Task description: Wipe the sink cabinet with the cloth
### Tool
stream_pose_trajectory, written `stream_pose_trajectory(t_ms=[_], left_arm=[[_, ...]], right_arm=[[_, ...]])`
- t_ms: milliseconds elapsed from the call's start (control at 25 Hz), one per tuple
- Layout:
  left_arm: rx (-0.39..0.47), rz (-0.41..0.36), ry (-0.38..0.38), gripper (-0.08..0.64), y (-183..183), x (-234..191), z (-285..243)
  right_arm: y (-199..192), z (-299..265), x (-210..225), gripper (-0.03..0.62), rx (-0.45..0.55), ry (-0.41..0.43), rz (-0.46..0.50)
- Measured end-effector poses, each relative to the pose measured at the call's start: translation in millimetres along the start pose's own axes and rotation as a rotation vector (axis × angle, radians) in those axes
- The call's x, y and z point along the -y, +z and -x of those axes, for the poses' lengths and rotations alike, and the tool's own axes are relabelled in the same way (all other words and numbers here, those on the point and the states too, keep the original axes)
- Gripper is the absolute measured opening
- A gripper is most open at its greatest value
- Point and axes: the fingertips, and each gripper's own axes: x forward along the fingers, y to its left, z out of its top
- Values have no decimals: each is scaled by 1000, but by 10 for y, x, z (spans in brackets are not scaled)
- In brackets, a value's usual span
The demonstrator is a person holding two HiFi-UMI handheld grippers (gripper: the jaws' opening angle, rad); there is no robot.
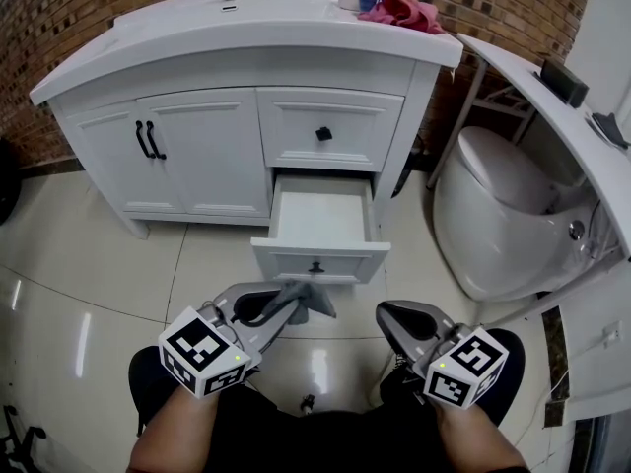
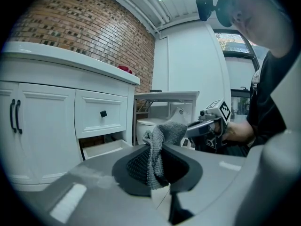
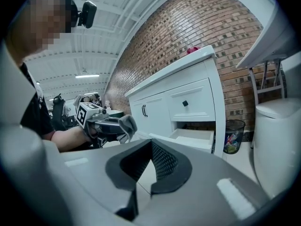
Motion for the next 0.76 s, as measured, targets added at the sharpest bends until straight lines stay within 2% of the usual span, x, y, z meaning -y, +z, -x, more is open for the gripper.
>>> stream_pose_trajectory(t_ms=[760], left_arm=[[-9, 3, 9, 41, -33, -16, 9]], right_arm=[[-40, -46, -42, 3, -18, 13, 6]])
